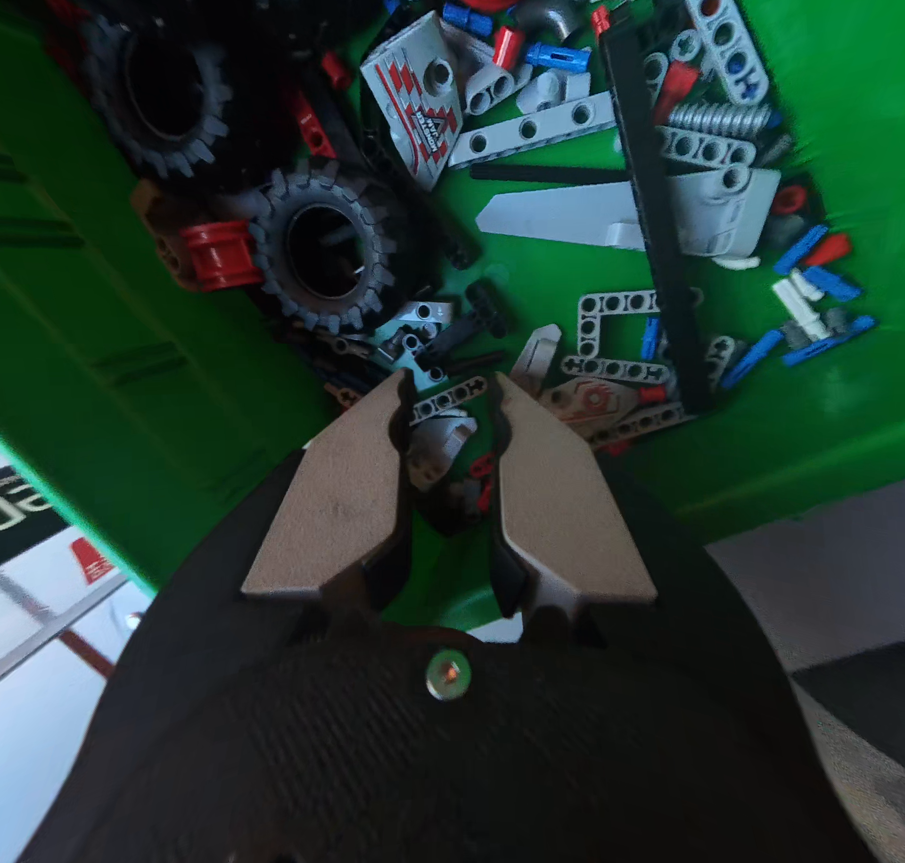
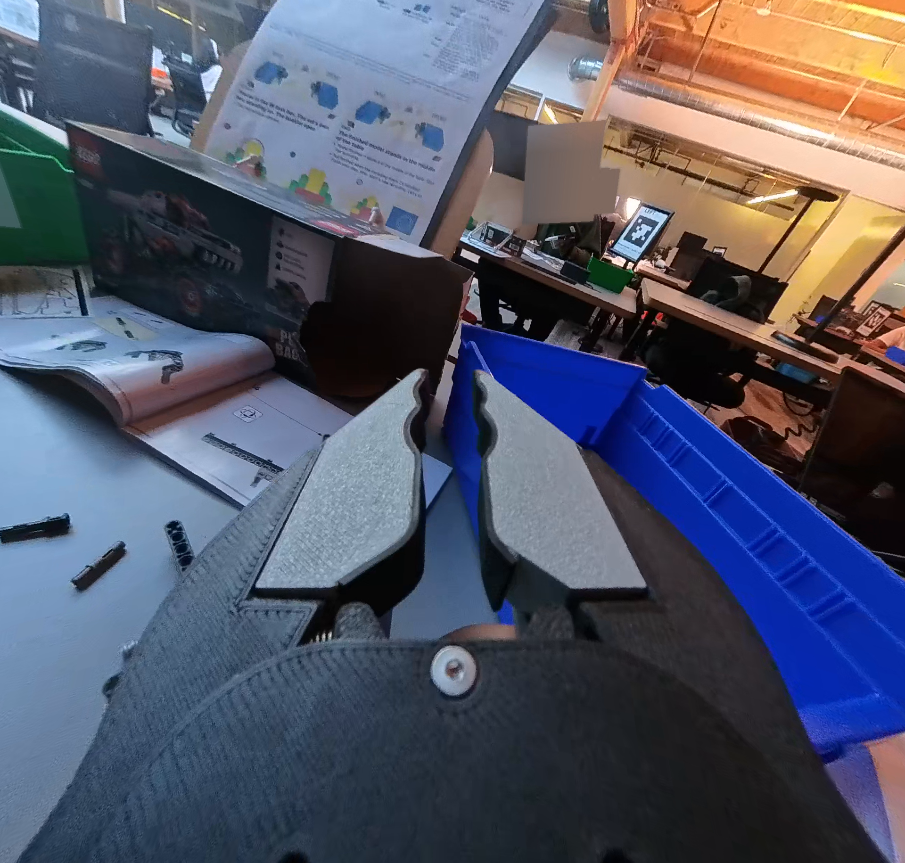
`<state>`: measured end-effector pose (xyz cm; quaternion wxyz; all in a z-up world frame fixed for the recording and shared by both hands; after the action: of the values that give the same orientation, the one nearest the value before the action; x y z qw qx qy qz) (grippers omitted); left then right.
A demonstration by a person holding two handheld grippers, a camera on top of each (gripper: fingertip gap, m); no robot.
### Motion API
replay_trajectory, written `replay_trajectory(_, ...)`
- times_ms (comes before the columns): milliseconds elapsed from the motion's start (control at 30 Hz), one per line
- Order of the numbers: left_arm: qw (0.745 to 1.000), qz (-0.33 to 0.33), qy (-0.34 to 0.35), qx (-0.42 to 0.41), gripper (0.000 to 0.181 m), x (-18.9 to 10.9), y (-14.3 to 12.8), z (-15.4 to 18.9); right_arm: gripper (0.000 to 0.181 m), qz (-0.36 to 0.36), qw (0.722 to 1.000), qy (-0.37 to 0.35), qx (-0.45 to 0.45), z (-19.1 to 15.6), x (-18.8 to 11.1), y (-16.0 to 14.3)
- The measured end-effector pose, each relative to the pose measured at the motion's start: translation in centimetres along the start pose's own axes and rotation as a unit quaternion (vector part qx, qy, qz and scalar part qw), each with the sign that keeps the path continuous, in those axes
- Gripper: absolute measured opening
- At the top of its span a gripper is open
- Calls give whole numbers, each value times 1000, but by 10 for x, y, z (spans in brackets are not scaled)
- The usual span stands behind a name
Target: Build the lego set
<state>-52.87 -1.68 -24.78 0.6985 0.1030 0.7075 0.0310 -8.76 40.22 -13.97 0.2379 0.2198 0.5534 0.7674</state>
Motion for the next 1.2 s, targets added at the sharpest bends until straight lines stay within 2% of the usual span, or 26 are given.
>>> replay_trajectory(133,999,6,-38,18,25,0,1,9,12,8,1000,-6,-5,2,-2,4)
replay_trajectory(233,999,-16,-6,51,22,0,-1,2,11,14,1000,-10,0,5,-4,7)
replay_trajectory(500,994,-53,-8,95,18,4,-5,5,10,22,1000,-16,11,10,-6,10)
replay_trajectory(900,990,-63,-5,124,15,5,6,4,7,33,999,-14,23,11,-9,15)
replay_trajectory(1133,987,-69,14,142,9,5,2,3,7,43,998,-14,35,13,-12,19)
replay_trajectory(1200,986,-69,12,152,1,4,1,5,7,43,998,-12,35,12,-12,19)
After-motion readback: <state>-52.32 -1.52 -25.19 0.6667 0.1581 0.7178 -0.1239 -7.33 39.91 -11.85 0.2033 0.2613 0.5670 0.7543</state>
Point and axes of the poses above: each gripper's, where its closed fingertips meet, x out along the fingers, y out of its top, z = x × y across the jaws, the point moved 2 cm from there along -x, back along the fingers, and after that the axes turned 12 degrees about -y, right-handed, at the moved point
